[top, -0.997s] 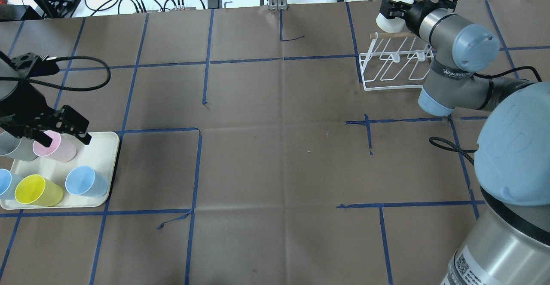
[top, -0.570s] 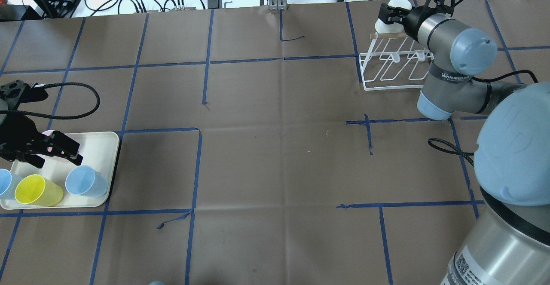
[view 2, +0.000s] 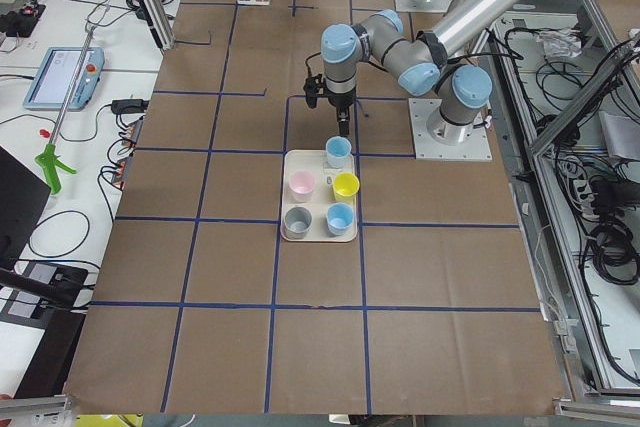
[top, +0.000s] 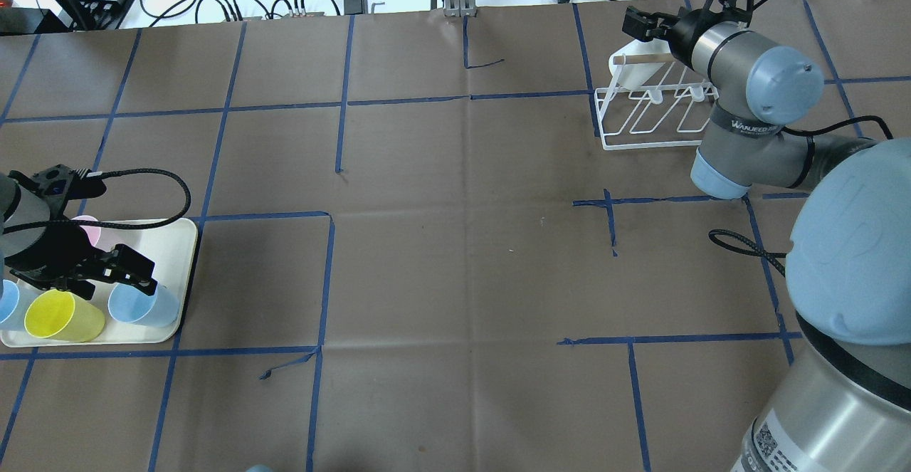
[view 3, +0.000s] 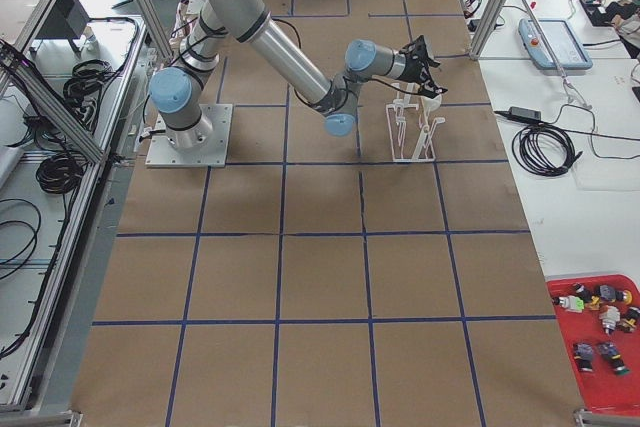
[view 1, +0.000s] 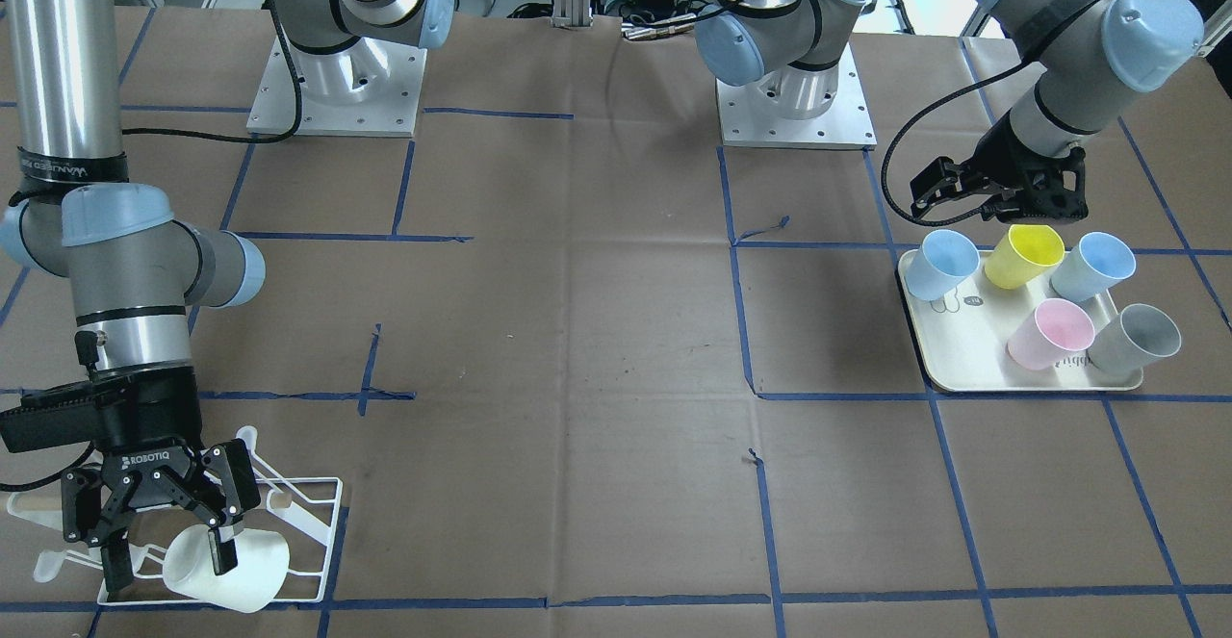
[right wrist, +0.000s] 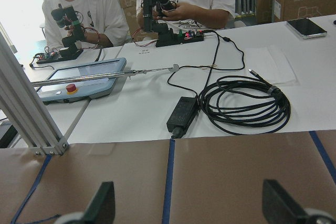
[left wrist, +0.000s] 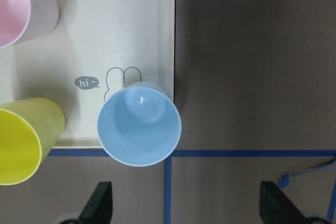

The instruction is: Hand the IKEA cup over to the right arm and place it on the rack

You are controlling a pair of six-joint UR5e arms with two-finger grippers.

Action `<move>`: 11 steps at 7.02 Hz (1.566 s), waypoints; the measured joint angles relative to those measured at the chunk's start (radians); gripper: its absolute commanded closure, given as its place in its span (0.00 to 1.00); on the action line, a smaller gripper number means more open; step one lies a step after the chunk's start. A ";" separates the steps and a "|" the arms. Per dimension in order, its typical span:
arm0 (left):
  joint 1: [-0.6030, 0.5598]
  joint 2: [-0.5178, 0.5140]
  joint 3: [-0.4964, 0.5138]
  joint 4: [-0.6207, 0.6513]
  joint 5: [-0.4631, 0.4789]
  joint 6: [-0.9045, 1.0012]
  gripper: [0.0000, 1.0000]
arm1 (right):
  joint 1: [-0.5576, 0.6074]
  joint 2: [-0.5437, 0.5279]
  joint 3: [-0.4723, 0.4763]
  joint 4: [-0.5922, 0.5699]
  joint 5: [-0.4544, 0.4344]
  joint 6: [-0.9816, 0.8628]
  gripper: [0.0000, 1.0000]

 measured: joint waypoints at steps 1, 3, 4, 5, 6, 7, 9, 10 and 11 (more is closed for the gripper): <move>0.000 -0.027 -0.029 0.056 0.001 -0.005 0.01 | 0.000 -0.008 -0.002 0.000 0.001 0.001 0.00; 0.000 -0.077 -0.066 0.141 0.005 -0.005 0.01 | 0.005 -0.049 -0.006 -0.001 0.010 0.010 0.00; 0.000 -0.087 -0.070 0.155 0.005 -0.004 0.01 | 0.011 -0.082 -0.006 0.001 0.011 0.013 0.00; 0.001 -0.097 -0.072 0.162 0.005 -0.004 0.01 | 0.027 -0.119 -0.007 0.003 0.013 0.014 0.00; 0.001 -0.116 -0.072 0.175 0.005 -0.004 0.01 | 0.055 -0.153 -0.008 0.005 0.014 0.014 0.00; 0.000 -0.136 -0.074 0.192 0.005 -0.003 0.01 | 0.088 -0.175 -0.007 0.008 0.011 0.014 0.00; -0.002 -0.148 -0.081 0.204 0.005 -0.003 0.45 | 0.146 -0.190 -0.007 0.037 0.015 0.017 0.00; -0.002 -0.151 -0.083 0.206 0.004 -0.002 0.87 | 0.169 -0.190 -0.009 0.038 0.019 0.029 0.00; -0.003 -0.154 -0.083 0.207 0.004 0.001 1.00 | 0.186 -0.187 -0.009 0.019 0.031 0.066 0.00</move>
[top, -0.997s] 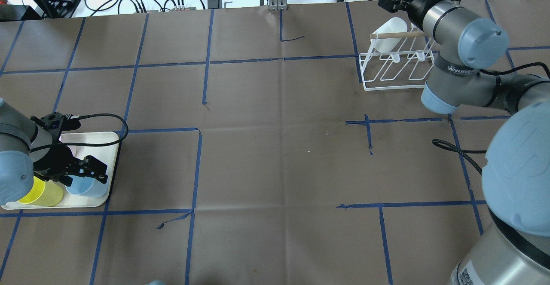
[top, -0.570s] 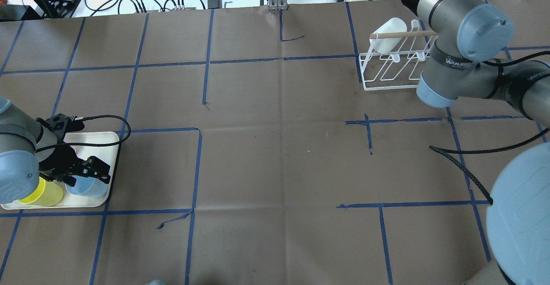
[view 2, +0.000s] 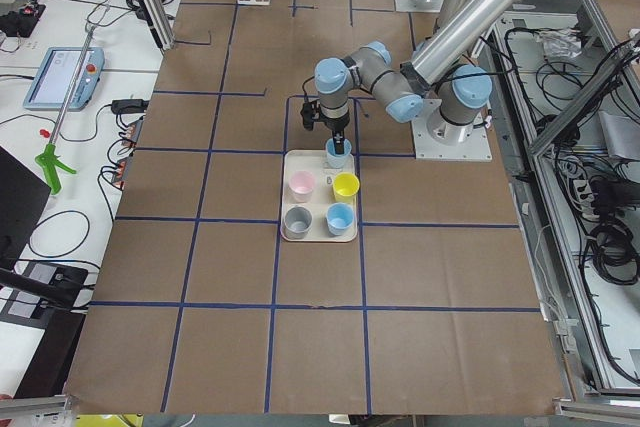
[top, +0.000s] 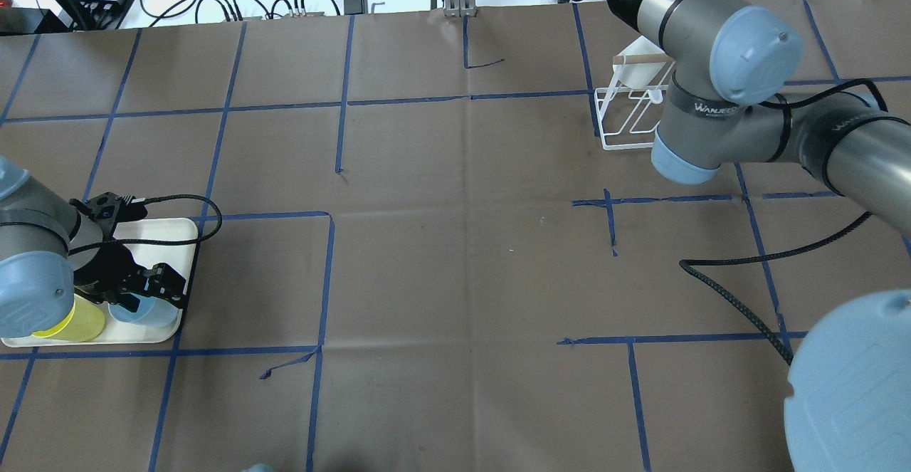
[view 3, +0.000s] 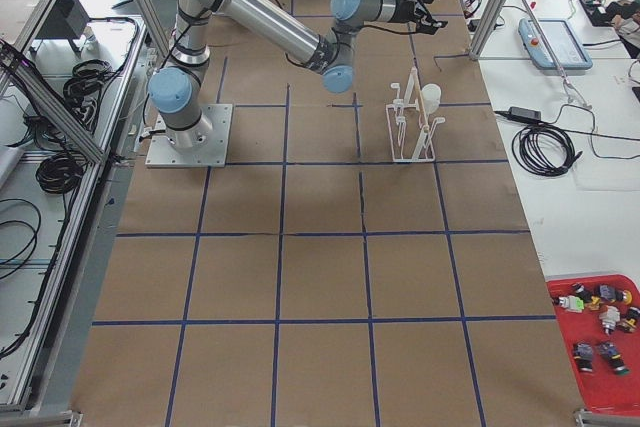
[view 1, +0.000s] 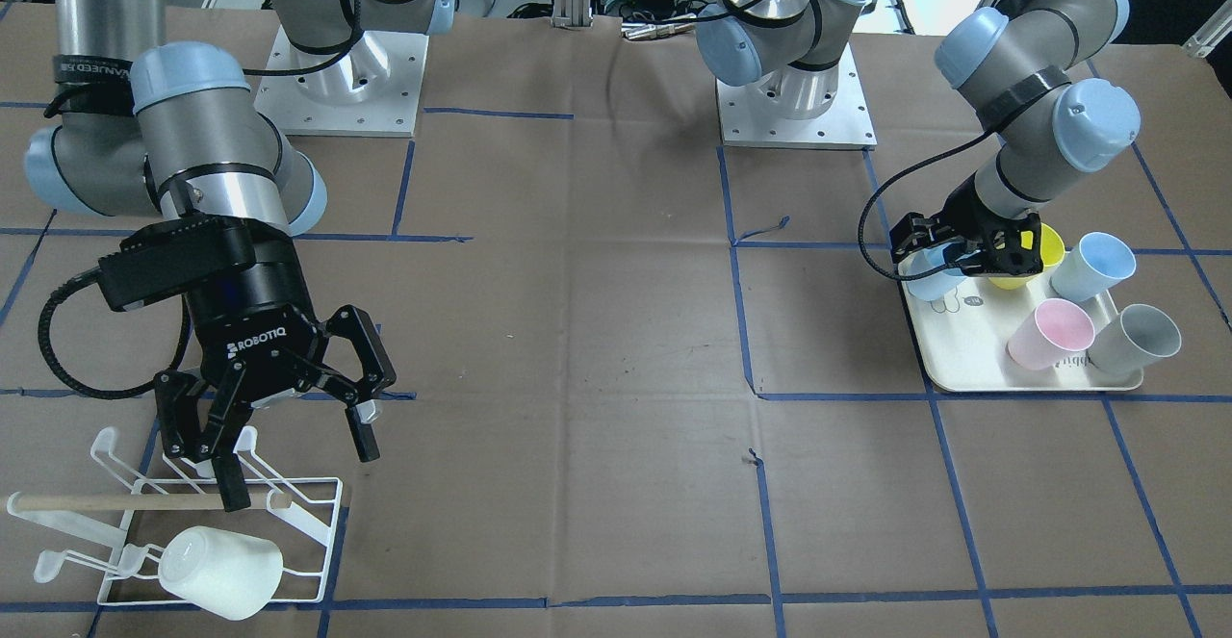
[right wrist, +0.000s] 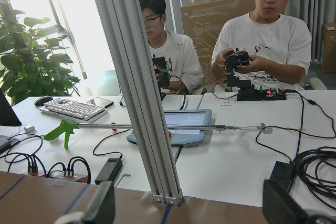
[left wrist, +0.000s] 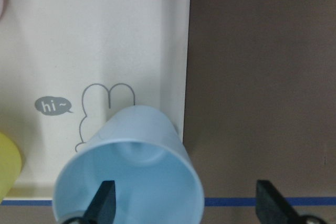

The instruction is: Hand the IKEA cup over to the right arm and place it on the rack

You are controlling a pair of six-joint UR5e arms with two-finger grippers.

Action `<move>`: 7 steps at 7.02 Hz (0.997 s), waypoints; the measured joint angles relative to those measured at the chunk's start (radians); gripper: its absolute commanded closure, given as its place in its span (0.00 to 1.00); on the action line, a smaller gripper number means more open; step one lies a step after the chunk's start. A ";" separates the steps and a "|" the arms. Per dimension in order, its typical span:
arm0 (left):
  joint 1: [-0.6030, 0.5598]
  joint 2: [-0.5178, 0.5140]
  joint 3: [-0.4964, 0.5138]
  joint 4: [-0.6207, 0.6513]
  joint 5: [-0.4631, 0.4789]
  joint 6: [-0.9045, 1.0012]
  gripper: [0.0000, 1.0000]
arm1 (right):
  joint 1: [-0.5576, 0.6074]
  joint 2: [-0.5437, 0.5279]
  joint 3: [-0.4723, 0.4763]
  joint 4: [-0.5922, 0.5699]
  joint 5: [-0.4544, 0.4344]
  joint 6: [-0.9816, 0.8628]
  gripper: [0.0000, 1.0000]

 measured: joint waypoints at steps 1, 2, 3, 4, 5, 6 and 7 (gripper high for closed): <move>0.000 -0.001 0.000 -0.001 0.000 0.001 1.00 | 0.009 0.005 0.000 -0.031 0.034 0.068 0.00; 0.000 -0.001 0.001 -0.001 0.000 0.002 1.00 | 0.013 0.008 0.000 -0.054 0.071 0.152 0.00; -0.001 0.002 0.005 -0.001 0.000 0.001 1.00 | 0.018 0.010 0.001 -0.075 0.089 0.262 0.00; -0.002 0.010 0.013 -0.001 0.000 0.001 1.00 | 0.025 0.012 0.003 -0.090 0.096 0.398 0.00; -0.009 0.021 0.036 -0.006 0.002 0.002 1.00 | 0.030 0.016 0.005 -0.092 0.106 0.562 0.00; -0.036 0.029 0.093 -0.042 0.017 0.001 1.00 | 0.036 0.022 0.008 -0.084 0.132 0.694 0.00; -0.079 0.031 0.193 -0.134 0.039 -0.003 1.00 | 0.047 0.032 0.009 -0.059 0.169 0.786 0.00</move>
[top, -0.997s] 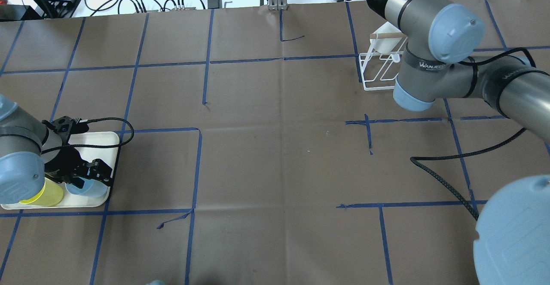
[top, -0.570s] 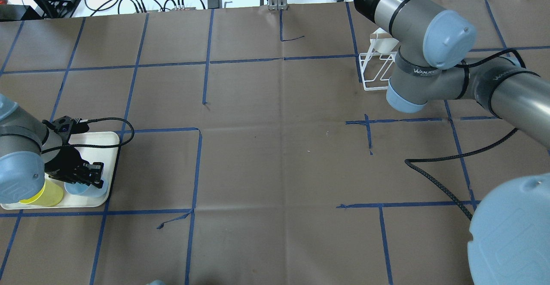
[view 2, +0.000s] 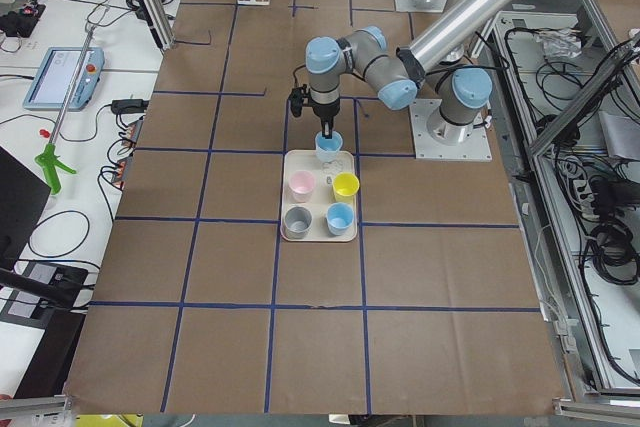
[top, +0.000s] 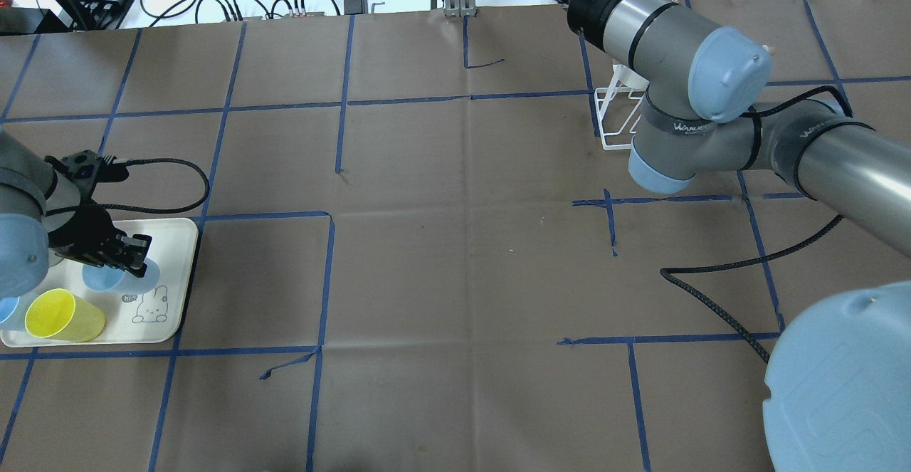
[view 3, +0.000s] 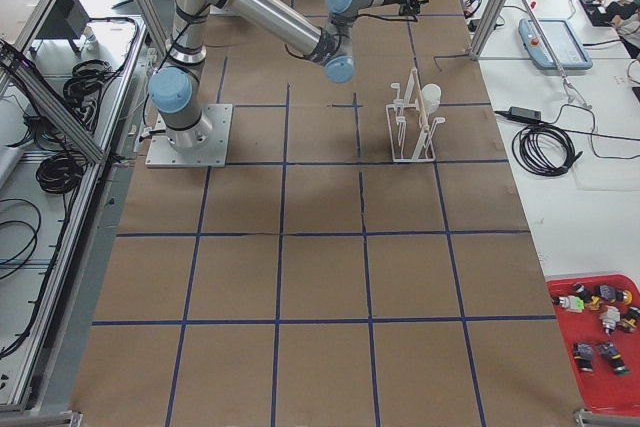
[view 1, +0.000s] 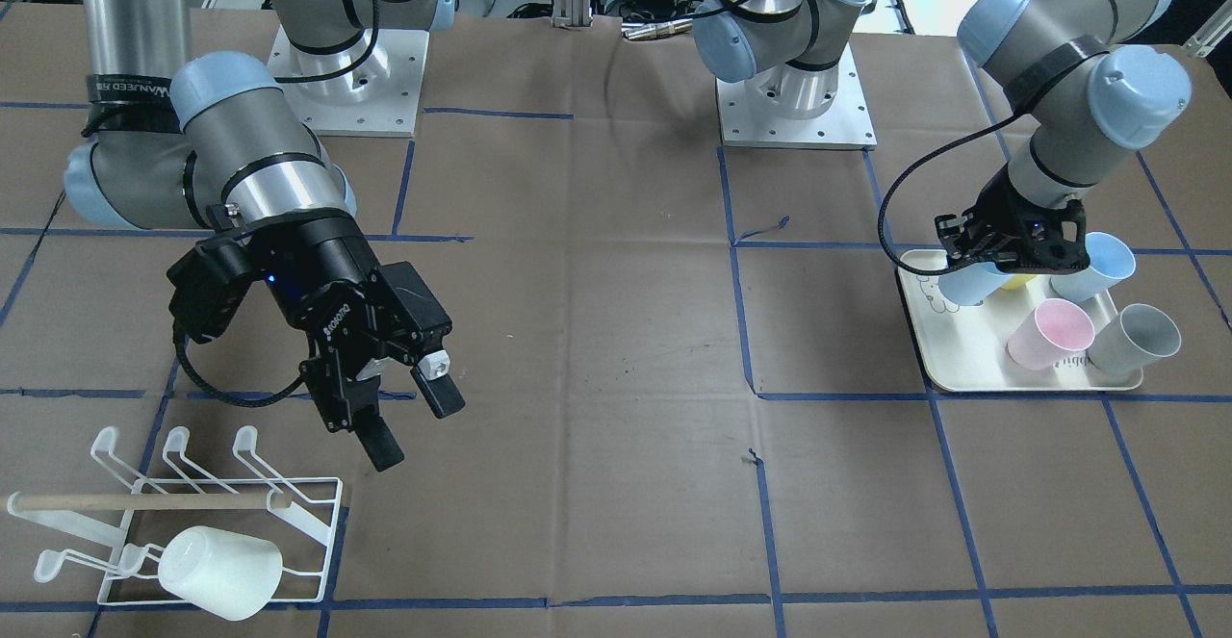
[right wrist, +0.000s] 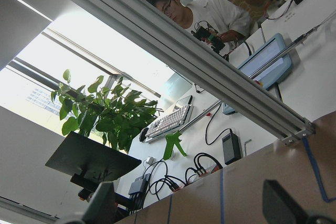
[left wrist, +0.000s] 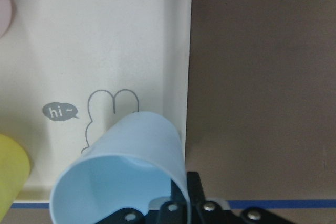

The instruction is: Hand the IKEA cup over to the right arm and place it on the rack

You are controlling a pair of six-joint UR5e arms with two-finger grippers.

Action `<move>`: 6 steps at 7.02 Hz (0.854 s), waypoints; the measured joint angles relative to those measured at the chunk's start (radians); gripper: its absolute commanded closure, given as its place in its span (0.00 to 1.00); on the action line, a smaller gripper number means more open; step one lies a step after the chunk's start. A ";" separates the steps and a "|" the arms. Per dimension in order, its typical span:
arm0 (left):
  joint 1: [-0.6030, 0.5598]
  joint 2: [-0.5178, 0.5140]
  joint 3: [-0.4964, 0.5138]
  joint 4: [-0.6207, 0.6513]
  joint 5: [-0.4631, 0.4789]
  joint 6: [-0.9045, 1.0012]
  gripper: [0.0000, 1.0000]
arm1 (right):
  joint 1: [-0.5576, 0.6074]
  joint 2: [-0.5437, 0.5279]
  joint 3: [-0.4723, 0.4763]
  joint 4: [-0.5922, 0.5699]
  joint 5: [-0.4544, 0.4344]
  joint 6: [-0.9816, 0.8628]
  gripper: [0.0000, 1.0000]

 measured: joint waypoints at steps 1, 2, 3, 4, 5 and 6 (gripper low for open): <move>-0.038 -0.010 0.137 -0.130 0.012 -0.010 1.00 | 0.014 0.010 0.000 0.050 0.051 0.056 0.00; -0.058 -0.032 0.275 -0.247 0.015 -0.018 1.00 | 0.026 0.015 0.002 0.097 0.113 0.084 0.01; -0.068 -0.066 0.393 -0.326 0.014 -0.018 1.00 | 0.031 0.016 0.006 0.124 0.156 0.119 0.01; -0.078 -0.111 0.491 -0.366 0.009 -0.013 1.00 | 0.040 0.016 0.017 0.129 0.173 0.194 0.01; -0.099 -0.153 0.567 -0.377 -0.011 -0.006 1.00 | 0.052 0.016 0.032 0.101 0.172 0.275 0.01; -0.128 -0.194 0.635 -0.372 -0.060 0.004 1.00 | 0.064 0.016 0.048 0.035 0.149 0.341 0.01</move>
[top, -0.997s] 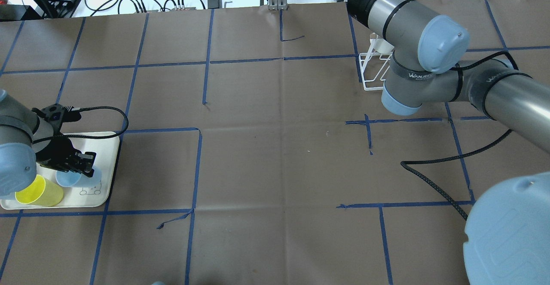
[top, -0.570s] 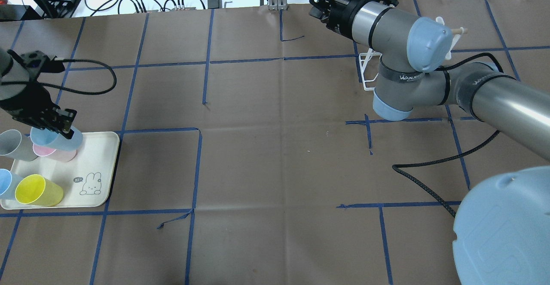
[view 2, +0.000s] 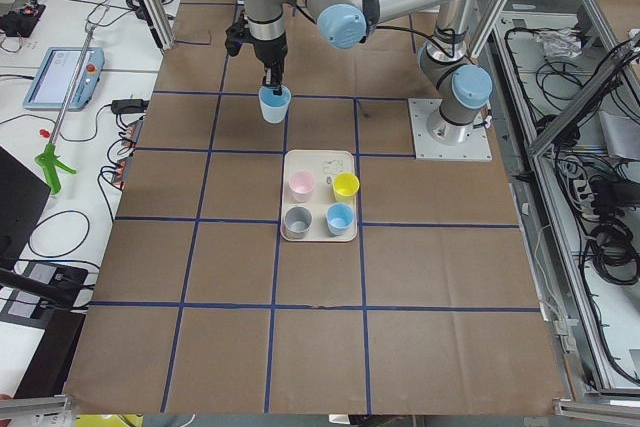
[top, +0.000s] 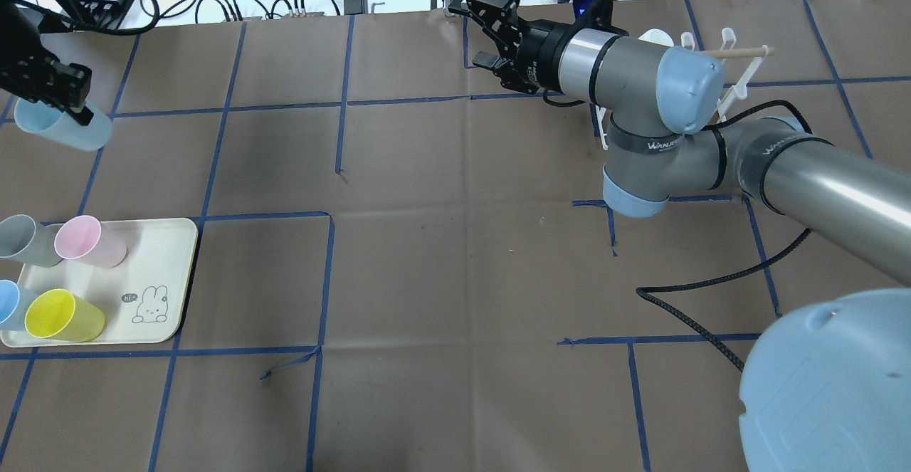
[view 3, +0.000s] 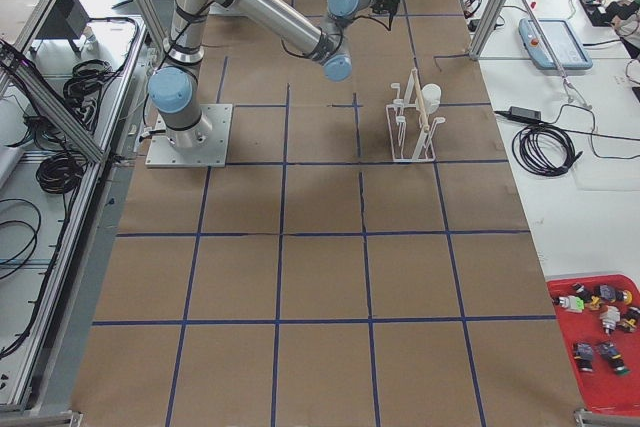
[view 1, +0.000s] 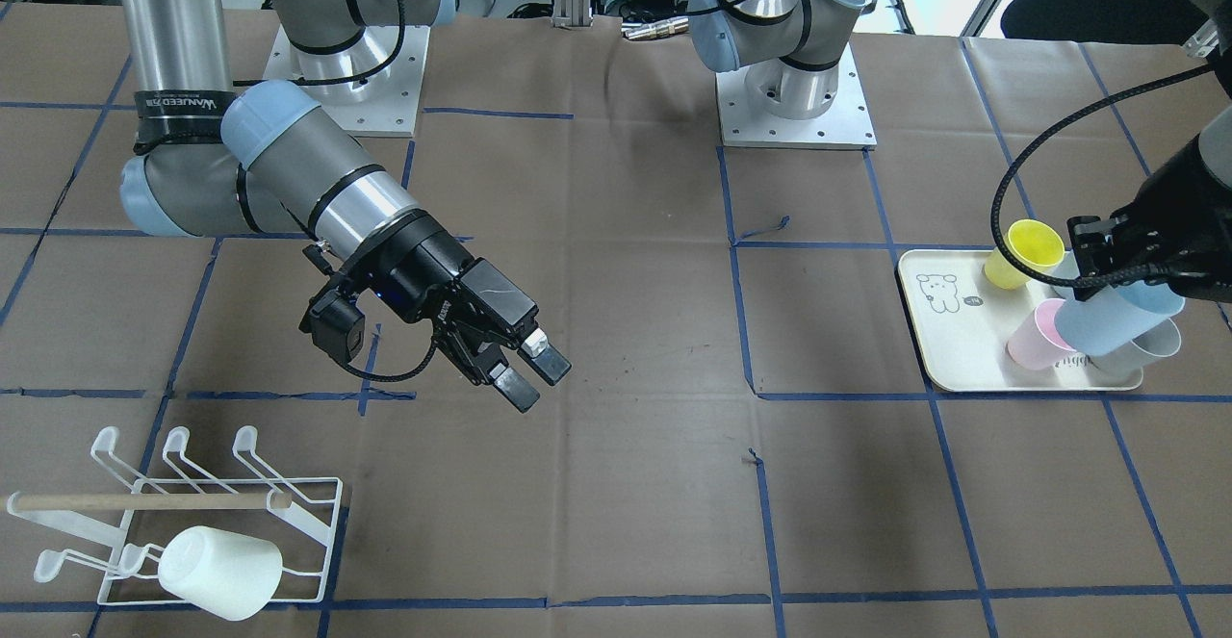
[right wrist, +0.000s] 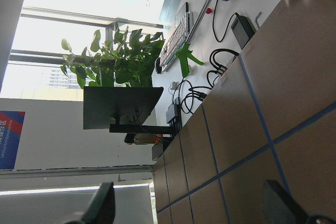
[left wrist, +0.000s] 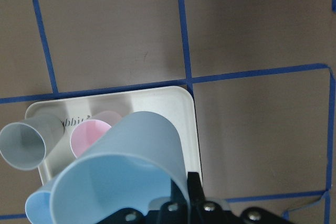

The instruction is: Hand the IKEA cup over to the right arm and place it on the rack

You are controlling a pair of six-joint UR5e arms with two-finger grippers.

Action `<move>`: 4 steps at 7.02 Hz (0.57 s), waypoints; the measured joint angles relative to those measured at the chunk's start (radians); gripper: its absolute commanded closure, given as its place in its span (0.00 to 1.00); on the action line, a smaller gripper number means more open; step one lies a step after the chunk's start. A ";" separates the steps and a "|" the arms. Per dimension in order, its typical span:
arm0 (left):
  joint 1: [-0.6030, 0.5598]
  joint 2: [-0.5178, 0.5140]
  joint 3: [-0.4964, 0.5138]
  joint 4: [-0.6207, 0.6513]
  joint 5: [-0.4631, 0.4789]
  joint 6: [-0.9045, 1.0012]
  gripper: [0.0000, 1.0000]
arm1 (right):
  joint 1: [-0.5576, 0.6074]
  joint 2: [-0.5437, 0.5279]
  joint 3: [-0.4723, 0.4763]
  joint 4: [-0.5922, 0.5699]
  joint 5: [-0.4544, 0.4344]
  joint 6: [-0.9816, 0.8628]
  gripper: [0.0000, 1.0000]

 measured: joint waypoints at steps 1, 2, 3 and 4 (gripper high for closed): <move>-0.017 -0.031 0.035 0.033 -0.081 0.008 1.00 | 0.015 0.000 0.015 -0.059 -0.042 0.063 0.01; -0.025 -0.053 0.038 0.098 -0.175 0.021 1.00 | 0.037 0.000 0.025 -0.103 -0.091 0.135 0.00; -0.029 -0.064 0.020 0.169 -0.248 0.038 1.00 | 0.055 0.001 0.029 -0.134 -0.135 0.198 0.00; -0.034 -0.068 -0.017 0.259 -0.315 0.056 1.00 | 0.064 0.003 0.031 -0.147 -0.158 0.240 0.00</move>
